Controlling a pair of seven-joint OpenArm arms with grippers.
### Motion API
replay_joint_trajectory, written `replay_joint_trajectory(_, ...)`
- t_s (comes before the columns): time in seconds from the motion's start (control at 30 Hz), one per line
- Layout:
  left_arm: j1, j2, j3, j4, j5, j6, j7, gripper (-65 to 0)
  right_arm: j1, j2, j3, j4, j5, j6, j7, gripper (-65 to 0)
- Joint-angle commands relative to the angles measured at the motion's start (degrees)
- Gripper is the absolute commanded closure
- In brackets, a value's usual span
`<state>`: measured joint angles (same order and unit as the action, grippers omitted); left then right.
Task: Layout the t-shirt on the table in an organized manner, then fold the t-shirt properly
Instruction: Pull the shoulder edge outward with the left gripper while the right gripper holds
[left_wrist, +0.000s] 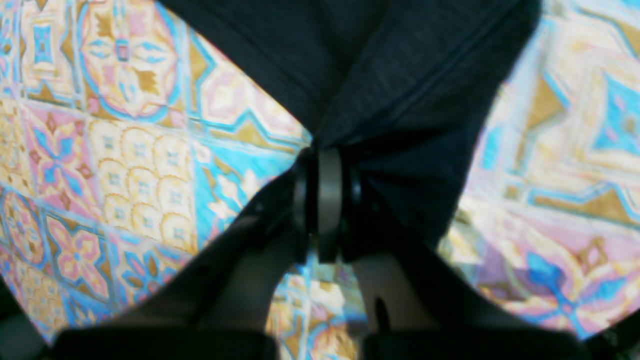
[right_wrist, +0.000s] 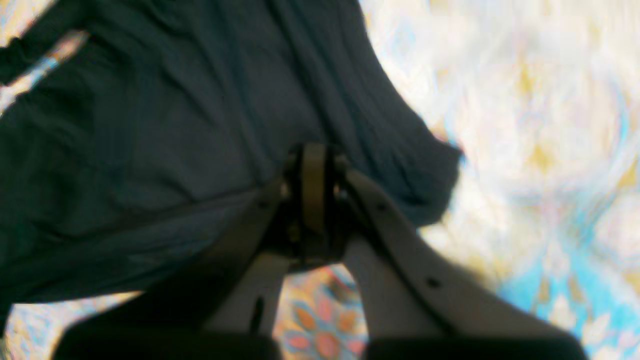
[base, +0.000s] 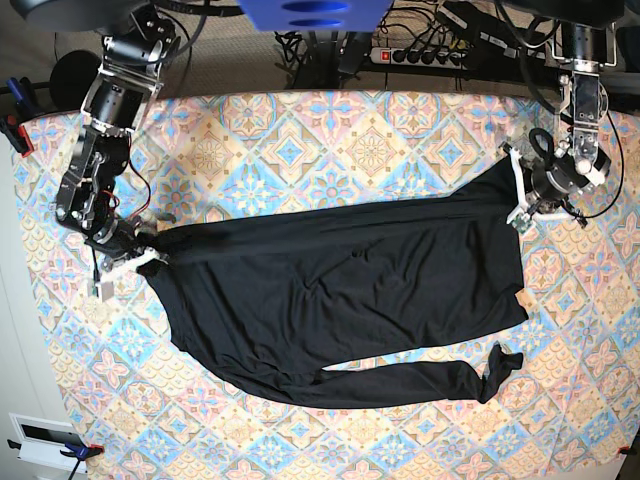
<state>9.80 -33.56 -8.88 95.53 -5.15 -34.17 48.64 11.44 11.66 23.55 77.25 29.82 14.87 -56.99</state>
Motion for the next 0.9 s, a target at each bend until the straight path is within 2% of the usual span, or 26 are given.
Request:
replay_joint_trajectory(0.0, -1.41, -1.30, -0.57, 0.08, 0.62, 0.72, -0.25, 0.0, 1.44, 0.95, 0.23, -0.11, 0.55, 0.20, 2.09, 0.0)
replay_joint_trajectory(0.3, -7.12, -2.26, -0.30, -3.61, 1.67, 0.72, 0.02, 0.0, 1.44, 1.22, 0.23, -6.88, 0.37, 0.20, 5.87, 0.0)
replay_joint_trajectory(0.43, -10.02, -3.23, 5.15, -4.23, 5.28, 0.72, 0.02, 0.0, 1.44, 1.22, 0.23, -7.50, -4.29, 0.20, 6.13, 0.0)
replay_joint_trajectory(0.5, -10.81, -3.23, 7.17, -4.49, 7.74, 0.72, 0.02, 0.0, 1.44, 1.22, 0.23, -7.41, -7.01, 0.20, 6.22, 0.0)
replay_joint_trajectory(0.6, -10.99, -3.14, 8.40, -4.49, 10.20, 0.72, -0.25, 0.0, 1.44, 1.13, 0.23, -7.41, -7.80, 0.20, 6.22, 0.0)
replay_joint_trajectory(0.87, -13.63, -1.38, 8.84, -5.11, 10.99, 0.72, 0.02, 0.0, 1.44, 1.13, 0.32, -7.41, -7.80, 0.20, 6.22, 0.0)
